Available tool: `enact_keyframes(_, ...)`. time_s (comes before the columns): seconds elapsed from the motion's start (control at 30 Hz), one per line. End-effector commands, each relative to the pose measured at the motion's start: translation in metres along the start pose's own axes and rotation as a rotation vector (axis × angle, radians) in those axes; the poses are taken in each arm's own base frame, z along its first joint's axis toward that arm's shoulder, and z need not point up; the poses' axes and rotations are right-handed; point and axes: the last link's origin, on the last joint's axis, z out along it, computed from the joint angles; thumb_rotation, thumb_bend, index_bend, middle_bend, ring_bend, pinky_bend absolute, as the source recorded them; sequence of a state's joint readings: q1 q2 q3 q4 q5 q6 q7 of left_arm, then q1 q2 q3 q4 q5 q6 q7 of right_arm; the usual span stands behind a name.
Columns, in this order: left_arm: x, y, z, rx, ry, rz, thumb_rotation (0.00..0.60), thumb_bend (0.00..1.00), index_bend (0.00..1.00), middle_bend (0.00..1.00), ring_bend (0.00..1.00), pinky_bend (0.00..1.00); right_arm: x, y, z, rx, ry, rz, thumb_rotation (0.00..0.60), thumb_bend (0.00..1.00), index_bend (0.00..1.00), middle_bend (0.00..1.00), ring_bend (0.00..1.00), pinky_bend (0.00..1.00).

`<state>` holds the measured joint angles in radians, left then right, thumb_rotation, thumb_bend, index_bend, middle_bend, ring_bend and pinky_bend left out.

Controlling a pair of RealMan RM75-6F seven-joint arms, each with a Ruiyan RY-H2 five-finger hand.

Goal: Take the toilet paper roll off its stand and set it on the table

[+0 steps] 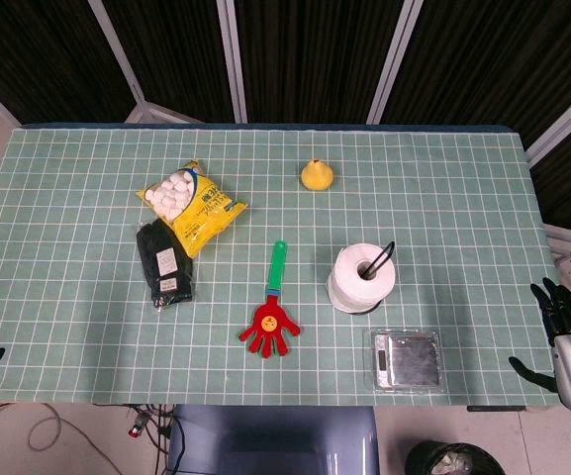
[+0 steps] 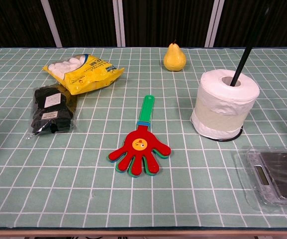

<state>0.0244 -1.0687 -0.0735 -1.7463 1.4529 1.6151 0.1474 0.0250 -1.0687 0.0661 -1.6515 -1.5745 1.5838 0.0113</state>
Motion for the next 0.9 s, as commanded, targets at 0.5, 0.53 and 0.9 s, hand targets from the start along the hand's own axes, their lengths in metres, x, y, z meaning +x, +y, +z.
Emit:
enact_keyframes(0.5,-0.0016,0.0012,0.0006,-0.004,-0.005,0.001,0.600,0.12,0.13,0.00,0.00,0.00,0.0008,0.0027,0.0003,-0.019,0.006,-0.006,0.600,0.00,0.00,0.00,0.00,0.00)
enact_keyframes(0.53,-0.0019,0.0013,0.0007,-0.005,-0.007,0.001,0.600,0.12,0.13,0.00,0.00,0.00,0.0007,0.0030,0.0000,-0.022,0.005,-0.006,0.600,0.00,0.00,0.00,0.00,0.00)
enact_keyframes(0.9,0.0025,0.0009,-0.0036,0.000,0.011,-0.009,0.600,0.12,0.13,0.00,0.00,0.00,-0.0008,0.0025,-0.0020,-0.046,-0.022,0.057,0.600,0.00,0.00,0.00,0.00,0.00)
